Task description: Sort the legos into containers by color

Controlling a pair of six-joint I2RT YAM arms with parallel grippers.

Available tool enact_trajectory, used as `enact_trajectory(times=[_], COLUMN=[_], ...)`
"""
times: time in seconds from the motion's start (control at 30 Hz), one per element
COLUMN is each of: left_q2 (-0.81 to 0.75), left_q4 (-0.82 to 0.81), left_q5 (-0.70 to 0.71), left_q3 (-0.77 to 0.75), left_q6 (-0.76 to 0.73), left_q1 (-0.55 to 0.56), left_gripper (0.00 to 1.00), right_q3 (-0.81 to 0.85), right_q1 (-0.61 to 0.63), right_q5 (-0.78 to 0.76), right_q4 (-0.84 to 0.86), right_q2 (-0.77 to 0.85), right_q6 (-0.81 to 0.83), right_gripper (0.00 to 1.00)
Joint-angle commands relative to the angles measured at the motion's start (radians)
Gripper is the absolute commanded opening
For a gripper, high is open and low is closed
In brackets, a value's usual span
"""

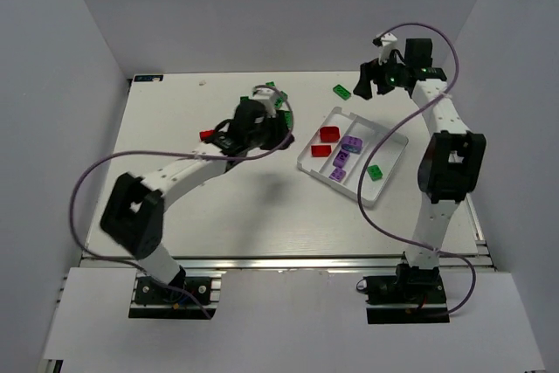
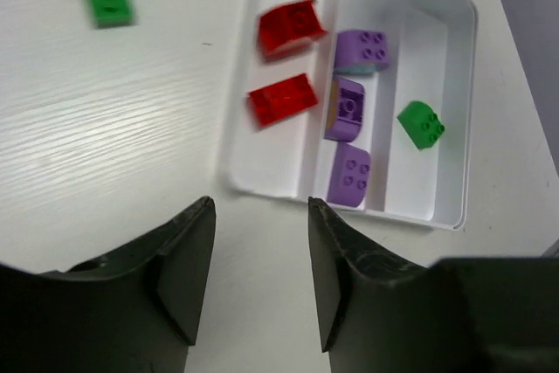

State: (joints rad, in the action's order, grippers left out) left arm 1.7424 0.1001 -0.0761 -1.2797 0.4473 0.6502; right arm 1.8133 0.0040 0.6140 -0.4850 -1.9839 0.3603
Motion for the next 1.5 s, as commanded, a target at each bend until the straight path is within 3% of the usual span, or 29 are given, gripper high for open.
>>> enact_trajectory(times=[0.0, 0.07, 0.1, 0.17, 0.23, 0.53, 1.23, 1.47], left_q2=[-0.242, -0.355, -0.389, -0.479, -0.529, -0.613, -0.63, -0.639], left_q4=[-0.008, 0.012, 0.032, 0.046, 0.05, 0.095, 0.151, 0.156], left_q5=[0.099, 0.149, 0.166, 0.212, 0.237, 0.302, 0.345, 0.354], left_q3=[0.17, 0.267, 0.293, 0.366, 0.405, 0.465, 0.422, 0.425], left_q6=[0.044, 0.051, 0.062, 0.082, 0.112, 0.156, 0.163, 0.172], left_q1=[-0.066, -0.073, -0.078, -0.081, -0.084, -0.086, -0.086, -0.086], left_gripper=[0.58, 0.59, 0.6, 0.62, 0.62, 0.63, 0.64, 0.64], right_q3=[0.124, 0.245, 0.311, 0.503, 0.572, 0.586, 0.62, 0.612], right_q1=[0.077, 0.106, 0.117, 0.119, 0.119, 0.136, 0.128, 0.116], right_q5=[-0.332, -0.408, -0.419, -0.408, -0.405, -0.413, -0.428, -0.415], right_q4=[0.043, 0.034, -0.01, -0.044, -0.014, 0.158, 0.229, 0.221], right_q2=[-0.122, -0.153, -0.273, -0.361, -0.453, -0.59, -0.722, -0.731], right_q6=[-0.133, -0.127, -0.144, -0.159, -0.162, -0.133, -0.144, -0.133], right_gripper=[0.89, 0.89, 0.89, 0.89, 0.89, 0.85, 0.8, 0.68])
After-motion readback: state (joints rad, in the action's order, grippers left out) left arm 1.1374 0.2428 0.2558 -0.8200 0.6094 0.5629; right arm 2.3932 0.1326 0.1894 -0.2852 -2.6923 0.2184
